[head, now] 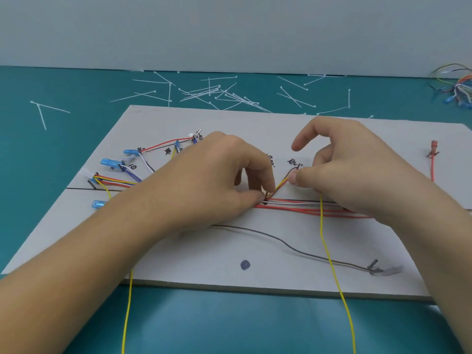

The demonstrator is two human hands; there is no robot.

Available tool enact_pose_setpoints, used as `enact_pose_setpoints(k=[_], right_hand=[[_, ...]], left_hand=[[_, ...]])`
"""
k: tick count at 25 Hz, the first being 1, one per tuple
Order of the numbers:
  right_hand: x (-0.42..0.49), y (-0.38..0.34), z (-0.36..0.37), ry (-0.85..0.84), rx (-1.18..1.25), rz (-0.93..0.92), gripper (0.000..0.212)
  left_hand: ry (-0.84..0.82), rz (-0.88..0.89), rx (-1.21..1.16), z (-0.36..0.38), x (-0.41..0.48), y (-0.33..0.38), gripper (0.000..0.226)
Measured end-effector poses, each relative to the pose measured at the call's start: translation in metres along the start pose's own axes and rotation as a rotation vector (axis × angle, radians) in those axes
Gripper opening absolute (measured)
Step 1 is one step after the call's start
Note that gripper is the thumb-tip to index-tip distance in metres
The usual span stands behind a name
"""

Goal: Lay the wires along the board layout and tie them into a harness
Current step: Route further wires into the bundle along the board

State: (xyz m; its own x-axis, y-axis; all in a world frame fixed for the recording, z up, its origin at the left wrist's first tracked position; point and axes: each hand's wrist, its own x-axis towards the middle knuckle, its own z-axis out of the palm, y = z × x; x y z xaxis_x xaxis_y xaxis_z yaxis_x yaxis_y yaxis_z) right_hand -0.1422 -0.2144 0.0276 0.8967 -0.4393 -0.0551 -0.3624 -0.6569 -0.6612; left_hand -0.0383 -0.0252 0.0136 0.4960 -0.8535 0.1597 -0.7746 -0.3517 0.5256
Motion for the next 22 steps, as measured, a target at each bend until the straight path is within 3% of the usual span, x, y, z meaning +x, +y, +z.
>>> enact_pose_setpoints(k=[4, 7, 10, 22], right_hand=[[0.001, -0.004, -0.008, -0.024, 0.353, 0.065, 0.014], [0.004, -0.005, -0.017, -0.136, 0.69, 0.105, 0.008], [0.007, 0.0, -0.022, -0.196, 0.896, 0.174, 0.014], [0.013, 0.002, -0.016, -0.11, 0.612, 0.048, 0.009]], left_hand=[[-0.009, -0.028, -0.022, 0.001, -0.001, 0.001, 0.012], [-0.013, -0.046, -0.04, 0.002, 0.0, -0.001, 0.01], [-0.026, -0.072, -0.059, 0.002, 0.001, -0.003, 0.009], [0.004, -0.14, -0.085, 0.003, 0.001, -0.004, 0.004]])
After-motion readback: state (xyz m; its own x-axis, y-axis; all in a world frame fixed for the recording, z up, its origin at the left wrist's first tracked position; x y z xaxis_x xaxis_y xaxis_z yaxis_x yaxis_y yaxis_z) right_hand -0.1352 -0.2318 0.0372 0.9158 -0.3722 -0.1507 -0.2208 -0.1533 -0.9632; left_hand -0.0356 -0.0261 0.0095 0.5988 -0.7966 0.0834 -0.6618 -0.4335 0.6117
